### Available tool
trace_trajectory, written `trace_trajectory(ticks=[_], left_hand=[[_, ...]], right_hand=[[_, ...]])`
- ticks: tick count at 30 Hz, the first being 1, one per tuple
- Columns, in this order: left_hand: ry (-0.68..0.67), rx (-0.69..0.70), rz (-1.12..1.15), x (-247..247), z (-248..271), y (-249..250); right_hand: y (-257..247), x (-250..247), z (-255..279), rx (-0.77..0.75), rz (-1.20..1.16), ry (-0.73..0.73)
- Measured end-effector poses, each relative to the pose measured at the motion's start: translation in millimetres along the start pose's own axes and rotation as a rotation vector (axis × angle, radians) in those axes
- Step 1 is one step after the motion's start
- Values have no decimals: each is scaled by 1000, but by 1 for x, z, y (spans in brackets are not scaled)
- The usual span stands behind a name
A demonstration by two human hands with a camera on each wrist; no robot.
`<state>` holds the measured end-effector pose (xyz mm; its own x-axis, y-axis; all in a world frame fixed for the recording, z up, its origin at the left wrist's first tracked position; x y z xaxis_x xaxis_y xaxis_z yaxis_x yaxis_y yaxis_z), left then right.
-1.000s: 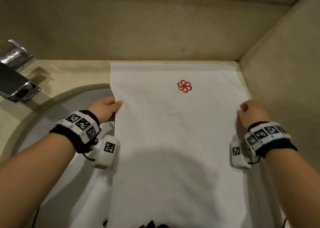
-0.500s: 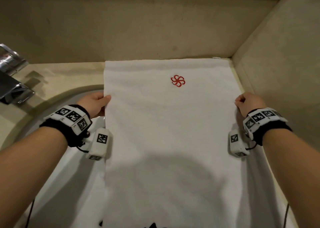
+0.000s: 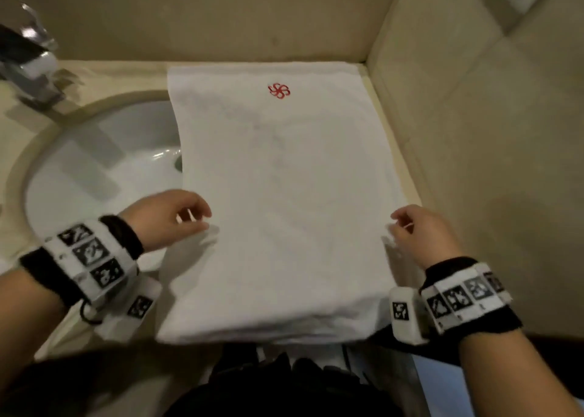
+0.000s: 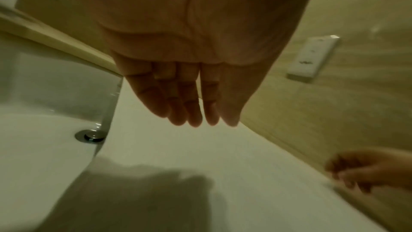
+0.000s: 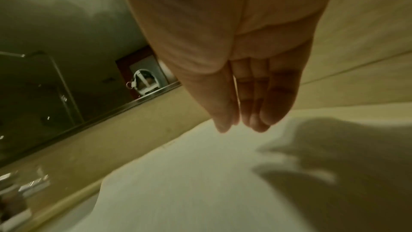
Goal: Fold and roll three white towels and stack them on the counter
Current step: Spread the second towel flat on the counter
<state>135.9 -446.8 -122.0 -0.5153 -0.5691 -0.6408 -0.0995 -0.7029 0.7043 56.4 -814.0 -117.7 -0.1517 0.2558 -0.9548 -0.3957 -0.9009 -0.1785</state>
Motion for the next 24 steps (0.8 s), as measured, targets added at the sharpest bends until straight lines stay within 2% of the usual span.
trace_trajectory(ticks=[3, 5, 10, 13, 16, 18, 20, 24], left_hand=[[-74, -20, -230, 37, 47, -13], [-67, -55, -332, 49, 66, -29], [55, 17, -334, 53, 75, -26], [14, 41, -343, 58, 68, -20], [-106, 109, -363, 63, 72, -16], [-196, 202, -428, 64, 78, -14], [-278, 299, -445, 65, 78, -9], [-439, 405, -463, 75, 61, 3]], right_hand=[[26, 38, 29, 44, 157, -102], [37, 49, 36, 78, 207, -101], [43, 48, 26, 59, 233, -63], [45, 41, 18, 61, 256, -87], [38, 32, 27, 88, 221, -72], [18, 25, 43, 71, 131, -7], [-25, 28, 67, -38, 7, 7], [-137, 60, 117, -220, -363, -199]])
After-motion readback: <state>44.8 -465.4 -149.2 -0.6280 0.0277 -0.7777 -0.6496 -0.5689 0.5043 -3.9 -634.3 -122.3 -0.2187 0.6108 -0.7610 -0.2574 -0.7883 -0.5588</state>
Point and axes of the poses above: each hand's wrist, its own z-axis away from the middle knuckle, its own x-axis out of the palm, y = z × x, the point moved 10 cm from there along -z, towards the middle knuckle, and after that the axes turned 14 degrees about z, right-handed, at the moved point
